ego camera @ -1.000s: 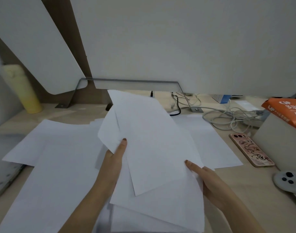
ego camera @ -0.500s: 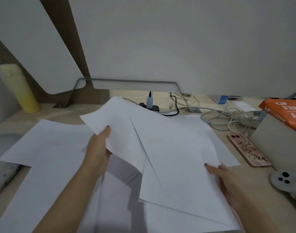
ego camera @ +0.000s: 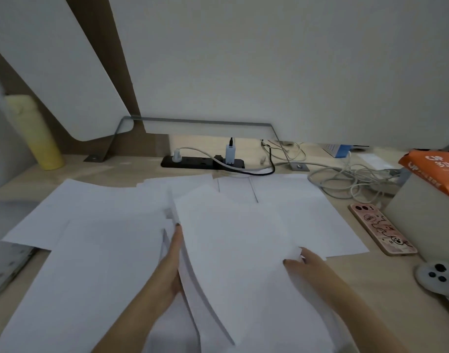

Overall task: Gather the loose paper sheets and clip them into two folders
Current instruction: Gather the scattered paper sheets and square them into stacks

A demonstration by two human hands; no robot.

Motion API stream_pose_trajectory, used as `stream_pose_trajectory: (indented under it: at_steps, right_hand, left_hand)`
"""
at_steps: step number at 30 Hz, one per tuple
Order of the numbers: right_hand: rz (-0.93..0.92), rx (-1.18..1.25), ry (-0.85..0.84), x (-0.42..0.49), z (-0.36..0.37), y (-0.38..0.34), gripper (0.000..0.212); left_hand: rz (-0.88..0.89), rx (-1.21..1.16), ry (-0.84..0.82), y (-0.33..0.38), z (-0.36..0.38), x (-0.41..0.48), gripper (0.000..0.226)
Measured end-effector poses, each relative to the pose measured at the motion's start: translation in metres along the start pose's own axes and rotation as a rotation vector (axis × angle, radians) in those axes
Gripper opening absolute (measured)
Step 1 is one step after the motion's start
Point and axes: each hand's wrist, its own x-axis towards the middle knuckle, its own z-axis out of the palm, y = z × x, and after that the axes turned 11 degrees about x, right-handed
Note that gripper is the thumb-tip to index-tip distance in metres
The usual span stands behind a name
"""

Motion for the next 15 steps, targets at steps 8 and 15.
stream_pose_trajectory:
  at_steps: [8,15]
  right_hand:
    - [-0.054,-0.022,-0.038,0.004,0.013,-0.007,0.012]
    - [-0.007,0.158,-0.033,-0.006,-0.003,-0.007,0.033]
  left_hand:
    - [0.087,-0.020,0.078,-0.003,0.015,0.001,0.043]
    - [0.154,-0.006,0.102,-0.003,0.008,0.002,0.021]
